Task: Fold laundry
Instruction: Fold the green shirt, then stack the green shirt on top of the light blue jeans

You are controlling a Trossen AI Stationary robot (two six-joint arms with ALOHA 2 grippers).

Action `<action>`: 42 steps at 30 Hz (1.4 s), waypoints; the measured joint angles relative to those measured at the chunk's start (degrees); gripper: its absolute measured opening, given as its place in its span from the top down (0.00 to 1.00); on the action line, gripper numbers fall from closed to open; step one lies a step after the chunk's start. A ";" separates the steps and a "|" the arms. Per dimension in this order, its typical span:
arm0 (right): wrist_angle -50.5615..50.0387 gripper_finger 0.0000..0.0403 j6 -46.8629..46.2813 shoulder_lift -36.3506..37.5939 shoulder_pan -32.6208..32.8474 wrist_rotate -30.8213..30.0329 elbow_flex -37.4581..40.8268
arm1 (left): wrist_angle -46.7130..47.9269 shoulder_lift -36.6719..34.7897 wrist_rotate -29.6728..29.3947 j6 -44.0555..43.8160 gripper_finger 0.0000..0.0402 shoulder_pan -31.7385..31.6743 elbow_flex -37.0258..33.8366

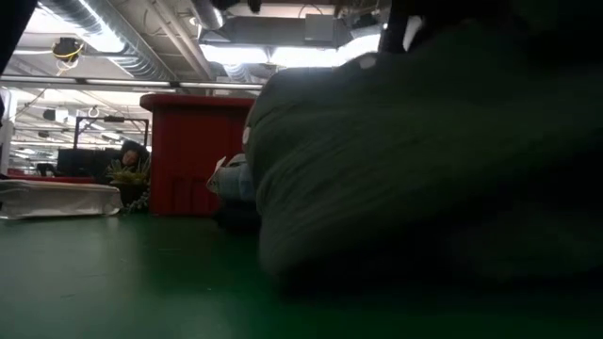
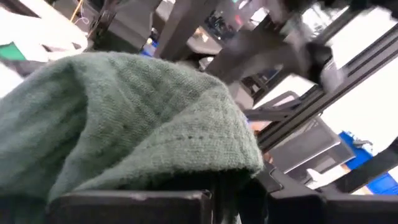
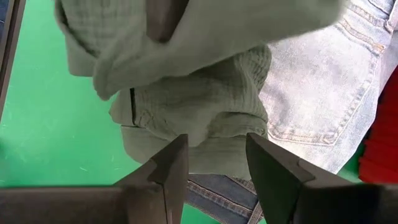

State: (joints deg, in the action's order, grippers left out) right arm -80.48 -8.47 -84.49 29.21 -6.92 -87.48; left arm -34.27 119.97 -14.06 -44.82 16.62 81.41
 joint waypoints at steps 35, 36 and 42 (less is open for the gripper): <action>1.51 0.60 0.02 0.00 0.00 -1.11 0.00 | -3.16 3.47 8.00 1.95 0.61 -4.65 -0.05; 1.58 0.60 0.02 0.00 0.01 -1.09 0.00 | -3.46 3.46 9.40 2.12 0.61 -4.63 -0.05; 3.01 0.60 0.00 0.00 0.02 0.99 0.00 | -7.00 3.30 15.76 9.29 0.63 -4.82 -0.05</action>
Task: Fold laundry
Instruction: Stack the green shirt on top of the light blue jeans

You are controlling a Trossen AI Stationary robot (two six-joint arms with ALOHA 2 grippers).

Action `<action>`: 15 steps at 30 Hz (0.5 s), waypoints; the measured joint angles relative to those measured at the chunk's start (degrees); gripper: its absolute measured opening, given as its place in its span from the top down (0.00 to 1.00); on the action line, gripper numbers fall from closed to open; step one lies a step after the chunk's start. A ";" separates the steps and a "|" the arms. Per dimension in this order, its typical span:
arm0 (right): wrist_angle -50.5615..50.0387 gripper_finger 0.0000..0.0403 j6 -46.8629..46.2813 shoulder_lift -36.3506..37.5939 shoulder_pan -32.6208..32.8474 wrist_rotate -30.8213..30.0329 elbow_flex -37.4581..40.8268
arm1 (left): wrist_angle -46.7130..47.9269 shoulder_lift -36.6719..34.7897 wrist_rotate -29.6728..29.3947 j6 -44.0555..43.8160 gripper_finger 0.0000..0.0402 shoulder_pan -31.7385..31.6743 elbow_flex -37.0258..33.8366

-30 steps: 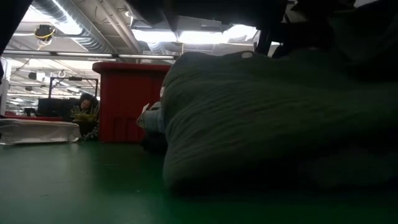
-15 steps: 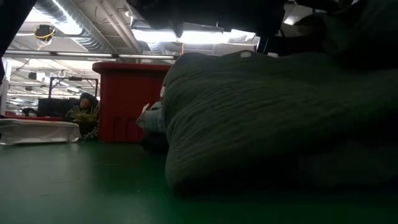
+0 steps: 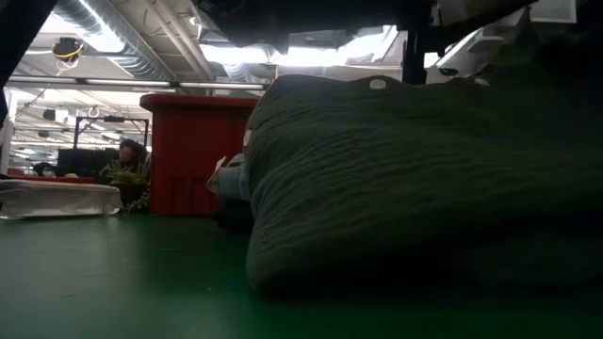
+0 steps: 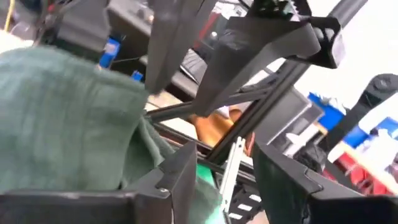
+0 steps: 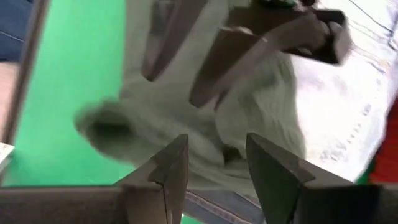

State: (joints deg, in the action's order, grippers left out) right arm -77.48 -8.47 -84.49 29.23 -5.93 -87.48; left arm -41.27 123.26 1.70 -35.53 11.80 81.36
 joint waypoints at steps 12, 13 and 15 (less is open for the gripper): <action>7.80 0.60 -0.01 0.00 0.33 0.54 0.01 | 10.56 -6.62 11.65 9.71 0.69 -4.17 0.00; 7.99 0.60 -0.01 0.00 0.77 -0.91 0.27 | 13.50 -7.72 11.83 9.74 0.70 -4.56 0.02; 7.96 0.60 0.04 0.00 1.52 -4.38 1.25 | 20.60 -9.91 11.26 9.76 0.72 -5.21 0.02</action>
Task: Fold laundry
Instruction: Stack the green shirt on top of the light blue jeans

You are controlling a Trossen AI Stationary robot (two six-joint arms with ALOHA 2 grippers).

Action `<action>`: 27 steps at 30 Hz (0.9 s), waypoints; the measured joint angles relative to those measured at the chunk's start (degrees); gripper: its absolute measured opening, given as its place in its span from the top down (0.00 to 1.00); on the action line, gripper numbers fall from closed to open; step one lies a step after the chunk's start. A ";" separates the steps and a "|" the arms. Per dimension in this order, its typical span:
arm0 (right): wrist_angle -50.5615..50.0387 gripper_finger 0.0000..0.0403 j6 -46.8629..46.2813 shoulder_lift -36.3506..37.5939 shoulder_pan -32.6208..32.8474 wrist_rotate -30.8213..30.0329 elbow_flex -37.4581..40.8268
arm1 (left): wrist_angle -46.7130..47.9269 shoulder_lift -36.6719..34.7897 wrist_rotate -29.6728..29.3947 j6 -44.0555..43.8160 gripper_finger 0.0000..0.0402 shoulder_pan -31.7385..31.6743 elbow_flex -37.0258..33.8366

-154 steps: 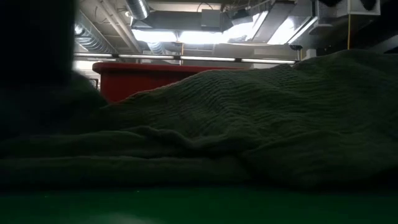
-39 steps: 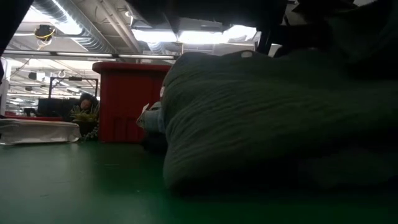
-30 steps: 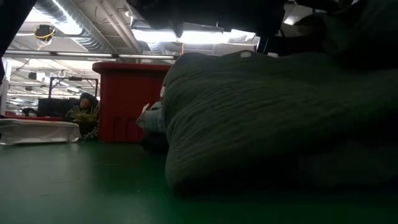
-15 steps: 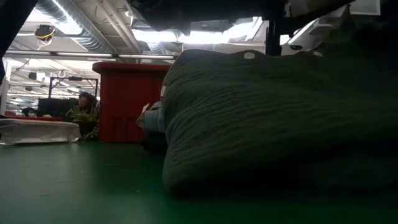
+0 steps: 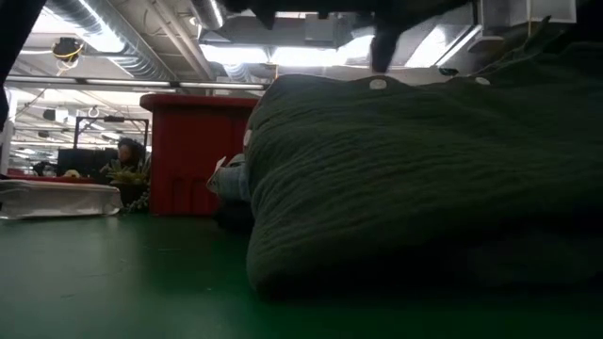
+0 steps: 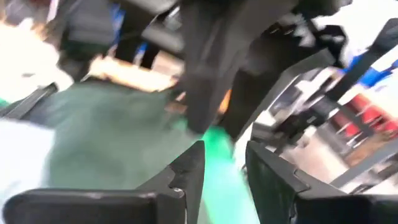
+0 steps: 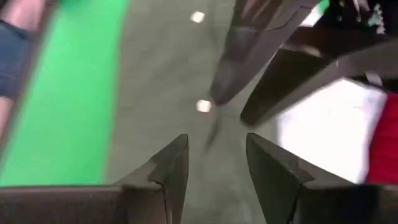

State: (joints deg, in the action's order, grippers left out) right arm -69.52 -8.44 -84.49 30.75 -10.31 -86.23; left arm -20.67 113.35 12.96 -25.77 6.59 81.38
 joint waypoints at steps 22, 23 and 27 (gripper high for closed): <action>3.67 0.60 -3.84 -0.02 1.85 -3.98 19.53 | 48.86 -17.74 -11.29 8.36 0.83 6.06 -1.49; 3.82 0.60 -4.25 -0.02 1.85 -3.68 20.16 | 48.75 -17.74 -13.04 8.36 0.83 7.00 -2.56; 3.70 0.60 -6.08 -0.02 1.85 -2.01 21.80 | 46.18 -17.52 -19.42 6.88 0.83 9.84 -8.16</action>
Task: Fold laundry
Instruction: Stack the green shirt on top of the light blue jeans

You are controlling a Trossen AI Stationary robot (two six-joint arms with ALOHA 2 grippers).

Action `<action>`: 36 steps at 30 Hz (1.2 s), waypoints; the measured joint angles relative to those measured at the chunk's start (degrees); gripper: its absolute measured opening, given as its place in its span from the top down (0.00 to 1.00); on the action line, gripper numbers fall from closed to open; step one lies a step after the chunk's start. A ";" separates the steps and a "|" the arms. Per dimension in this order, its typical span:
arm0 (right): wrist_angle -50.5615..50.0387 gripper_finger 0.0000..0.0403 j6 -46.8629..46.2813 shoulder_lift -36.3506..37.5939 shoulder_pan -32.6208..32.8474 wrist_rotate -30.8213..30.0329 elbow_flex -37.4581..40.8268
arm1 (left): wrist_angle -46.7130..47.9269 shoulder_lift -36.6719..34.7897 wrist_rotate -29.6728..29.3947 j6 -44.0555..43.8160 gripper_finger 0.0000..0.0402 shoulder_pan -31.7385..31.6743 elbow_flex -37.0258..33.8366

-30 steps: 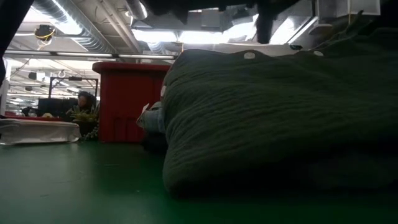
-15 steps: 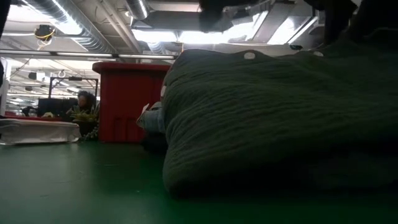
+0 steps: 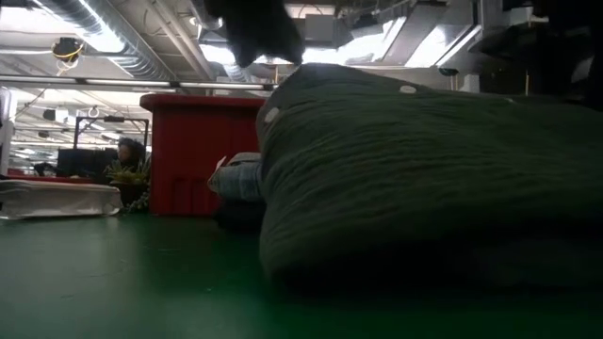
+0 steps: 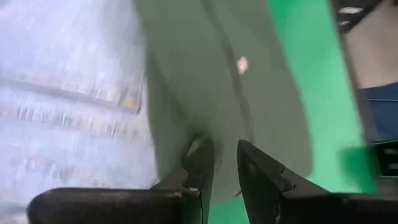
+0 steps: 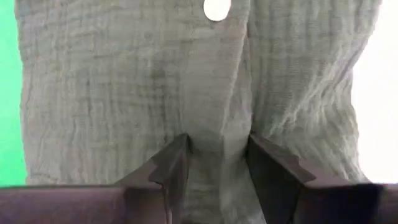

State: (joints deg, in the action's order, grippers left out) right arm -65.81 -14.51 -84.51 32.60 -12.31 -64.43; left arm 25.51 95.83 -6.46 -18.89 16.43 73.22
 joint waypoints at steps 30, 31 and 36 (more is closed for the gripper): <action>-0.24 0.60 -0.23 0.79 0.07 5.86 0.34 | -11.47 -7.93 -1.29 -11.10 0.83 1.78 -11.27; -0.35 0.60 -0.23 1.30 0.07 5.96 0.28 | -11.09 -9.35 -1.39 -11.89 0.83 2.25 -11.22; -0.43 0.60 -0.21 4.73 0.07 5.18 -0.89 | -7.32 -15.52 -6.22 -14.92 0.83 5.87 -11.14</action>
State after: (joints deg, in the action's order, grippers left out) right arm -66.24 -14.72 -79.78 32.67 -7.14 -65.32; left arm 18.20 80.31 -12.68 -33.81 22.30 62.08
